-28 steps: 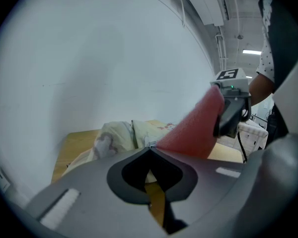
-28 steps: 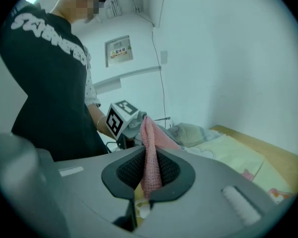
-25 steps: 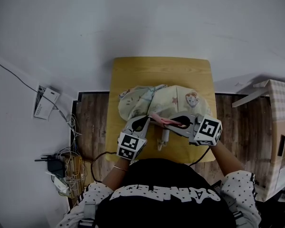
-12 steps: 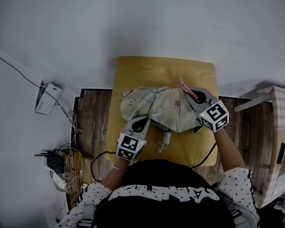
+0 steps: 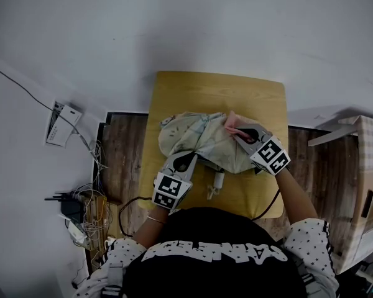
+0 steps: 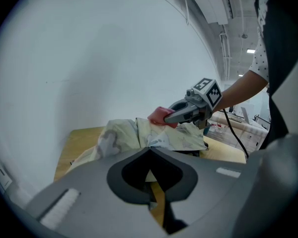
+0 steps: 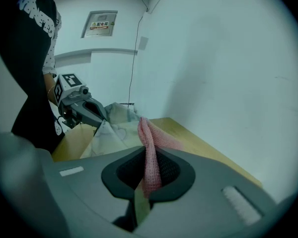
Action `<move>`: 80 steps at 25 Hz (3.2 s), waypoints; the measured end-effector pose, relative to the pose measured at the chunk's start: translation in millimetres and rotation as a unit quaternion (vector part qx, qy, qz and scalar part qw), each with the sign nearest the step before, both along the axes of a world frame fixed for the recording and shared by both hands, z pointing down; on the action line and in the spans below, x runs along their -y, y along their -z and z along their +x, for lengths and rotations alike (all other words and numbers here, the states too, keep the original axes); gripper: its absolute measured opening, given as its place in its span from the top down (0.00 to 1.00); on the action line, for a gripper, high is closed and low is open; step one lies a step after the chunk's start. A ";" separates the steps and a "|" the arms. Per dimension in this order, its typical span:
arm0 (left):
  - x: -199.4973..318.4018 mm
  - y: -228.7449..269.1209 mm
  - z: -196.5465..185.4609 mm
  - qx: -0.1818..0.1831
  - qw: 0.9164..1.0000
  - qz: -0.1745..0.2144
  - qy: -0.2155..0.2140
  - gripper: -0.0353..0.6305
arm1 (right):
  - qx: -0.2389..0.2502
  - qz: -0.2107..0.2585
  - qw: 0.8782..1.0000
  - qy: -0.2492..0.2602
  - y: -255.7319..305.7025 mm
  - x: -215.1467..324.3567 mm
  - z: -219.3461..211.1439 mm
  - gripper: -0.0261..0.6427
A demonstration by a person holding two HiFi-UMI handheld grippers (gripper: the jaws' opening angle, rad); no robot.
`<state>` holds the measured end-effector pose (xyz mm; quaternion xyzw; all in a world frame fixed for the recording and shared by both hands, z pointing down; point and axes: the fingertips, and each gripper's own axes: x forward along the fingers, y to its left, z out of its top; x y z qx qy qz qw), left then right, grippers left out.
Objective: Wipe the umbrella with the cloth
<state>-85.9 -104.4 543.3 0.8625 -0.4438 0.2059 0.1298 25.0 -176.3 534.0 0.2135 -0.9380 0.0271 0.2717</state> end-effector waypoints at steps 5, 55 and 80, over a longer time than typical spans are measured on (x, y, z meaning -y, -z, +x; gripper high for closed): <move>-1.4 1.7 1.0 0.001 1.000 0.005 -0.003 0.94 | -0.011 -0.013 1.000 0.006 -12.0 -17.5 -3.4 0.91; -5.0 1.1 -5.3 -0.006 1.000 0.007 -0.008 0.94 | 0.067 -0.043 0.995 0.059 36.4 -86.7 -0.7 0.91; -6.2 5.5 -12.5 0.010 1.000 0.009 0.006 0.94 | -0.122 0.055 0.991 -0.015 -20.1 -16.2 56.3 0.91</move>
